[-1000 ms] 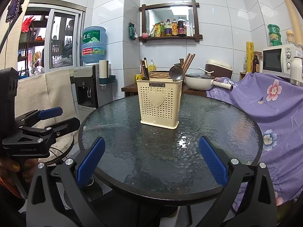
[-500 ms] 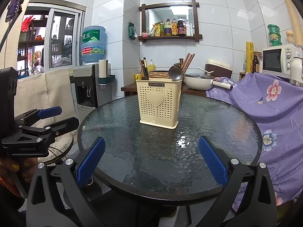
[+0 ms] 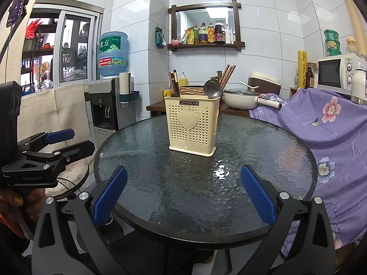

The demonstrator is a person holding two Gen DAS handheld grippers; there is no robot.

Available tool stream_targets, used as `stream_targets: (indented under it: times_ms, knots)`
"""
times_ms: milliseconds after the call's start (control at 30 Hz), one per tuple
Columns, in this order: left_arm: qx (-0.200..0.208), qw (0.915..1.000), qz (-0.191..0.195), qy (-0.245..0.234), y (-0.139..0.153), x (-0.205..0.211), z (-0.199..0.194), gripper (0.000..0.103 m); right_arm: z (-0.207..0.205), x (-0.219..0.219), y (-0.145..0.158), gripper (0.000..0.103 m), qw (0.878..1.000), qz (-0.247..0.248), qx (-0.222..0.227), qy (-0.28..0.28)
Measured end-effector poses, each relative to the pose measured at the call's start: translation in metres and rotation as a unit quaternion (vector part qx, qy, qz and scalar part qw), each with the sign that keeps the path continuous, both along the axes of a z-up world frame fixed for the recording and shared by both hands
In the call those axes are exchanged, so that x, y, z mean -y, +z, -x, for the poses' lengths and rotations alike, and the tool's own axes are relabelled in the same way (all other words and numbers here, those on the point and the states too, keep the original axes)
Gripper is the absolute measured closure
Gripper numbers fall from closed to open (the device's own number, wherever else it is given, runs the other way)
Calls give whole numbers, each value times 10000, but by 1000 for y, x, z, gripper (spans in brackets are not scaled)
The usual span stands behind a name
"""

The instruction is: Organize utensils

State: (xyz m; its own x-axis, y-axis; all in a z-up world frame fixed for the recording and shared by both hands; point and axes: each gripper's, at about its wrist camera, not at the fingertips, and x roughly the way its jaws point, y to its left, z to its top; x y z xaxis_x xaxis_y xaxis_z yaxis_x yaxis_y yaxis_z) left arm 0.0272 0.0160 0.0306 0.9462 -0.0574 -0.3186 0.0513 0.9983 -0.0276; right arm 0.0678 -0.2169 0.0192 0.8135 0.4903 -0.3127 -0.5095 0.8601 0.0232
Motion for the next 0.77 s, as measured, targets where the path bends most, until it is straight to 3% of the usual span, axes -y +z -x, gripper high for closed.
stream_targets:
  times_ms: [767]
  knots:
    - [-8,9998,193,-17,2,-7,1,6,1,-2,-2,6,10000,22,-22,15]
